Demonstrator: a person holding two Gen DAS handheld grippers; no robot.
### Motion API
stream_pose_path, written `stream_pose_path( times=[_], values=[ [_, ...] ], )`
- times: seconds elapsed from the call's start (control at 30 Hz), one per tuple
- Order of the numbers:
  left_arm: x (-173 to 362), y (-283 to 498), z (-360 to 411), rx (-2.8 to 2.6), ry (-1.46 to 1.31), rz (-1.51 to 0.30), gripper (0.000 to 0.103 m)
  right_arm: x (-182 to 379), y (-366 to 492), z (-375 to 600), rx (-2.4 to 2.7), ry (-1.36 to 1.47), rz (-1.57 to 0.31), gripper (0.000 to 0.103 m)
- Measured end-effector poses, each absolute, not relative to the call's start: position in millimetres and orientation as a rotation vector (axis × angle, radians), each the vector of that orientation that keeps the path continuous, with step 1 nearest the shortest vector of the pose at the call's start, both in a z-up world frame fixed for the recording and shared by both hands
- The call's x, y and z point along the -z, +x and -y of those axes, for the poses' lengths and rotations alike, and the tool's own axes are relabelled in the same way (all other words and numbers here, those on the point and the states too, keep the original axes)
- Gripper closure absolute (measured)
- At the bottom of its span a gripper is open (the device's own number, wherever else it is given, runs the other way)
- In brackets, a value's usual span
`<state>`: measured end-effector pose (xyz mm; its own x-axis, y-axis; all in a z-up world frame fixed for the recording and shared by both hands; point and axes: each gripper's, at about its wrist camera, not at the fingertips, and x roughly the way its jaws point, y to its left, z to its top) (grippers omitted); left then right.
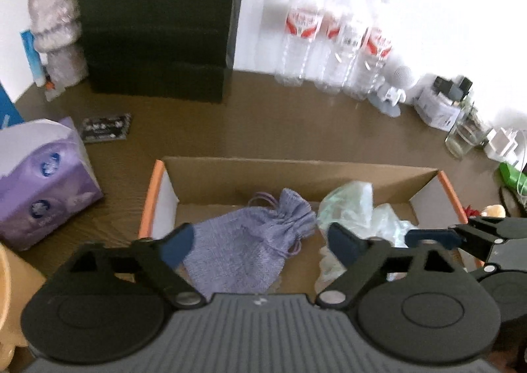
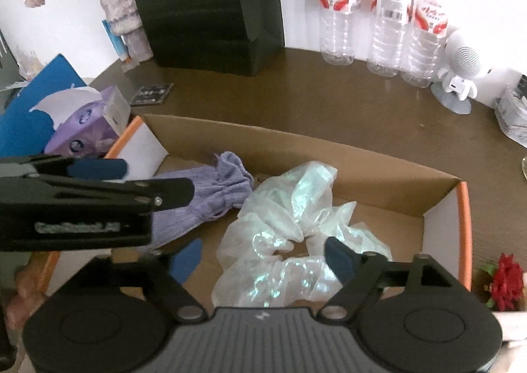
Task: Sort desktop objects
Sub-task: 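Withdraw both tools from the box toward the plush sheep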
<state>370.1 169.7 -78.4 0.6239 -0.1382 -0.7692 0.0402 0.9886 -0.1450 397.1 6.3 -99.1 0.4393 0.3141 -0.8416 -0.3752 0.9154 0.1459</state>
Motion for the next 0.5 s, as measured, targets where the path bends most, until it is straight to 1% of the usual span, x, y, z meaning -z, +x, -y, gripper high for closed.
stream_pose_path(
  times=[0.03,0.13,0.5],
  values=[
    [74,366,-170,0.1,-0.119,-0.881,0.0,96,393,-5,-0.429,-0.057,-1.027,0.014],
    [60,353,-171,0.094,-0.124,-0.853,0.0,85,379,-2,-0.425,-0.046,-1.021,0.014],
    [36,277,-176,0.076,-0.15,-0.855,0.0,53,303,23,-0.414,-0.033,-0.97,0.014]
  ],
)
